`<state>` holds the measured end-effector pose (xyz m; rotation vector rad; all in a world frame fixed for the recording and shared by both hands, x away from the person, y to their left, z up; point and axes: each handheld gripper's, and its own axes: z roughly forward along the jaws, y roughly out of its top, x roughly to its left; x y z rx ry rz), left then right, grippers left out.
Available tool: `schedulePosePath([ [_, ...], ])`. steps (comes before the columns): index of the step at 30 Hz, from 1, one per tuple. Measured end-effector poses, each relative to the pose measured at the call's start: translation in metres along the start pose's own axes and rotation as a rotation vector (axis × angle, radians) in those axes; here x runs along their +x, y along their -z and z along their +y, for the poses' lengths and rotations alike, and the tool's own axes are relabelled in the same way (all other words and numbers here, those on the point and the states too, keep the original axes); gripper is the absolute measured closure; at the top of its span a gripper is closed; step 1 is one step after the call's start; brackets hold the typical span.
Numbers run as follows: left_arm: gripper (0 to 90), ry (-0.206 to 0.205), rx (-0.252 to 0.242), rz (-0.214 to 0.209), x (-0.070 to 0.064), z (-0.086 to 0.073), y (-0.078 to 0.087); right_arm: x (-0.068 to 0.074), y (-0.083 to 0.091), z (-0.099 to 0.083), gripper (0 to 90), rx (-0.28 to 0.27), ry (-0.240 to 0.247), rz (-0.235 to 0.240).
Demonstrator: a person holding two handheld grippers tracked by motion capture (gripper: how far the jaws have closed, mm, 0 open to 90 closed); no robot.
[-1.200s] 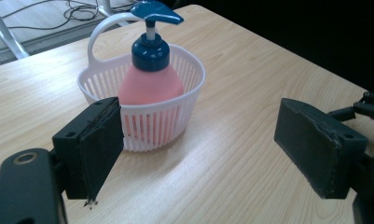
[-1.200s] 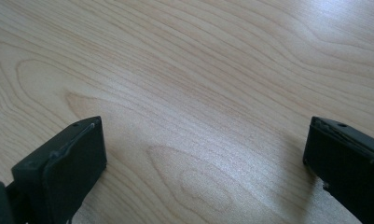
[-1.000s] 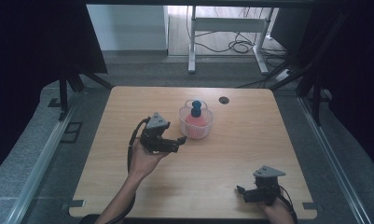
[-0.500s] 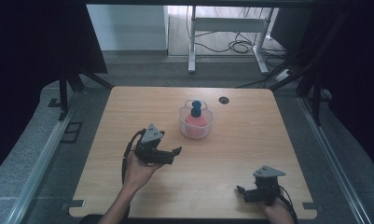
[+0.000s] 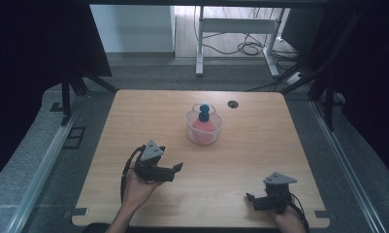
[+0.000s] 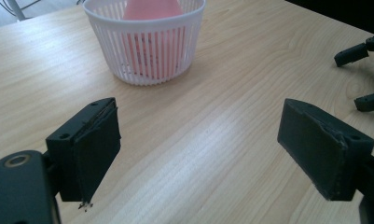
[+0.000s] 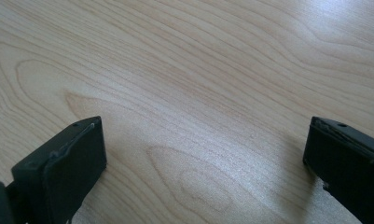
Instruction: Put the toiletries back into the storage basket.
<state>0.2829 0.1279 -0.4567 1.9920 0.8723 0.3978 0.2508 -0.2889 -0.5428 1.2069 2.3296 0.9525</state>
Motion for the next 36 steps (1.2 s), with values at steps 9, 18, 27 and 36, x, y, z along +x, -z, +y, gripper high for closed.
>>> schedulePosePath([
  [9, 12.9, 0.020, 0.011, 0.006, -0.002, -0.018, 0.006, 0.000, 0.000, 0.000, 0.0, 0.001, -0.002, -0.001],
  [18, 13.0, 0.030, 0.024, 0.011, -0.003, -0.034, 0.009, 0.000, 0.000, 0.000, 0.0, 0.000, 0.000, -0.001],
  [27, 13.1, 0.038, 0.039, 0.015, -0.005, -0.046, 0.010, 0.000, 0.000, 0.000, 0.0, 0.001, -0.002, -0.001],
  [36, 13.2, 0.057, 0.058, 0.008, -0.006, -0.058, 0.009, 0.000, 0.000, 0.000, 0.0, 0.001, -0.003, -0.002],
])
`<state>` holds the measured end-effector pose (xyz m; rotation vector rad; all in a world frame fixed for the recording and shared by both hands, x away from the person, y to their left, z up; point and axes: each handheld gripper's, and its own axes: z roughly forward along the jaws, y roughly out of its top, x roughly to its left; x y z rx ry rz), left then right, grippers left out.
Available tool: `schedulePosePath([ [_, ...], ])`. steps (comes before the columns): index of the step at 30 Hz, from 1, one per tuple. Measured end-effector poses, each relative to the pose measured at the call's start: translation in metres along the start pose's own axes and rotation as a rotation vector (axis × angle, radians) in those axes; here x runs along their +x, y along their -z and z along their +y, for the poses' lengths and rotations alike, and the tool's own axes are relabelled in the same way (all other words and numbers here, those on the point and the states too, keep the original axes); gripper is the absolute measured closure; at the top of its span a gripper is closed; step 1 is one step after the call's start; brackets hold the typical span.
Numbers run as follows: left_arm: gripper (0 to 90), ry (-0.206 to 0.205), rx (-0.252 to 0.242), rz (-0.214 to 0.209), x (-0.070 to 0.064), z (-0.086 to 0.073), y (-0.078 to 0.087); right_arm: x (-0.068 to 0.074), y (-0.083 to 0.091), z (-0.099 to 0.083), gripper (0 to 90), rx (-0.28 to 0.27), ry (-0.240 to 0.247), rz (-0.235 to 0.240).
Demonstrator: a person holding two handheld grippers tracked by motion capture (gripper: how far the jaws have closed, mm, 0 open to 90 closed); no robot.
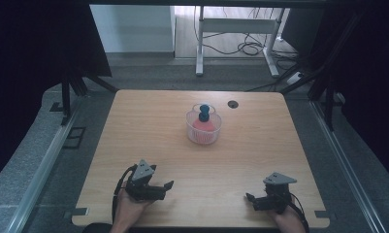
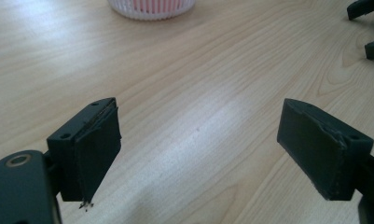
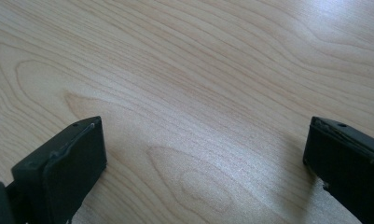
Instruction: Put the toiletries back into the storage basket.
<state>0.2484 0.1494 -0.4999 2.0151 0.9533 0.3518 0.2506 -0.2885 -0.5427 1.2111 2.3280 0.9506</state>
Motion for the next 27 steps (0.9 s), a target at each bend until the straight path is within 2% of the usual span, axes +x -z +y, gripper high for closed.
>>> schedulePosePath([
  [6, 13.2, 0.006, 0.025, -0.009, -0.003, -0.010, -0.004, 0.000, 0.000, 0.000, 0.0, -0.001, 0.002, 0.000],
  [21, 13.2, 0.012, 0.078, -0.007, -0.007, -0.025, -0.010, 0.000, 0.000, 0.000, 0.0, -0.001, 0.002, 0.000],
  [27, 13.1, 0.004, 0.126, 0.007, -0.011, -0.030, -0.013, 0.000, 0.000, 0.000, 0.0, -0.002, 0.002, 0.000],
])
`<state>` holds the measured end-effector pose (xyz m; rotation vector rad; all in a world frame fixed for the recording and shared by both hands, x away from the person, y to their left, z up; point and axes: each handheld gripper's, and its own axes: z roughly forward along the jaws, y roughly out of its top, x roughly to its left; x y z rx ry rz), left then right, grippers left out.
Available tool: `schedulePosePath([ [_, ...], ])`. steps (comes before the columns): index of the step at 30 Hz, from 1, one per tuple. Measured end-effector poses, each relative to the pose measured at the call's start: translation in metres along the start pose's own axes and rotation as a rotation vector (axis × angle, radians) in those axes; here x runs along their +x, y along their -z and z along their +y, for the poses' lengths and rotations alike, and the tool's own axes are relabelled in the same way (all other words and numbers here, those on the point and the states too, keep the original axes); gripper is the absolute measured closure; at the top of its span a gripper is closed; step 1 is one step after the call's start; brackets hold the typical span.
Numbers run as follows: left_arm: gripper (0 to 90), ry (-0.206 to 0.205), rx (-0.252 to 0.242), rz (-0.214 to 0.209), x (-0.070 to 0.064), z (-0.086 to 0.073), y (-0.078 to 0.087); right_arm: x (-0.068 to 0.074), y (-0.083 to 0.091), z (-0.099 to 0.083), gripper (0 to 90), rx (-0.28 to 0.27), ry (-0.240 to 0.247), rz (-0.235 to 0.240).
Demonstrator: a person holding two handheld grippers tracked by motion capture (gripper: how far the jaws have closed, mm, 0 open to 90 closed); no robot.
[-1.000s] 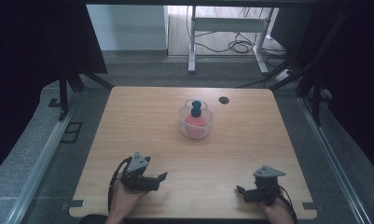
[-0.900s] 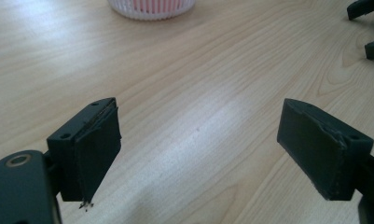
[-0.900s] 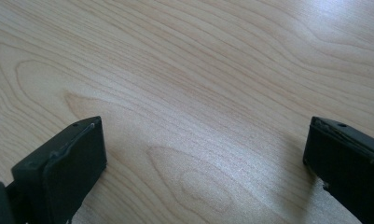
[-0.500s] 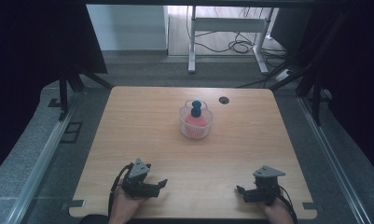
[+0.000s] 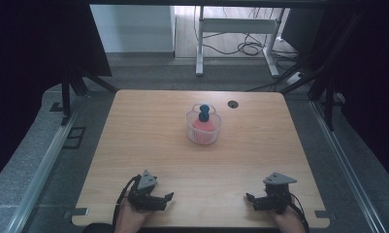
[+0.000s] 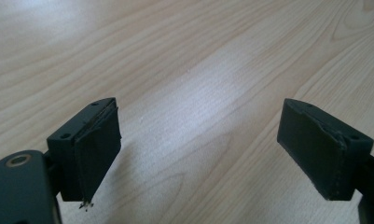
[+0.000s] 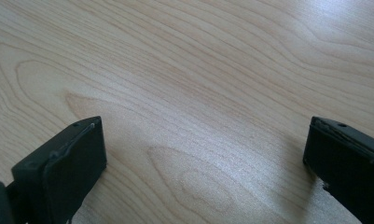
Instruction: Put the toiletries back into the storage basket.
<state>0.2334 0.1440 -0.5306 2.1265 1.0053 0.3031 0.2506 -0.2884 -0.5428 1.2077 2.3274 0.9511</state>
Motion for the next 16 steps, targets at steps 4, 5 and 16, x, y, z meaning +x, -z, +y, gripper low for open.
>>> schedulePosePath([
  [4, 13.1, -0.011, 0.045, 0.014, -0.0026, -0.0038, -0.0042, 0.0001, 0.0000, 0.0000, 0.0, 0.000, -0.001, 0.000],
  [5, 13.0, -0.015, 0.055, 0.018, -0.0033, -0.0044, -0.0054, 0.0002, 0.0000, 0.0001, 0.0, 0.000, -0.002, -0.001],
  [16, 10.3, -0.051, 0.047, 0.041, -0.0054, -0.0088, -0.0105, 0.0003, -0.0001, 0.0000, 0.0, -0.001, -0.002, 0.000],
])
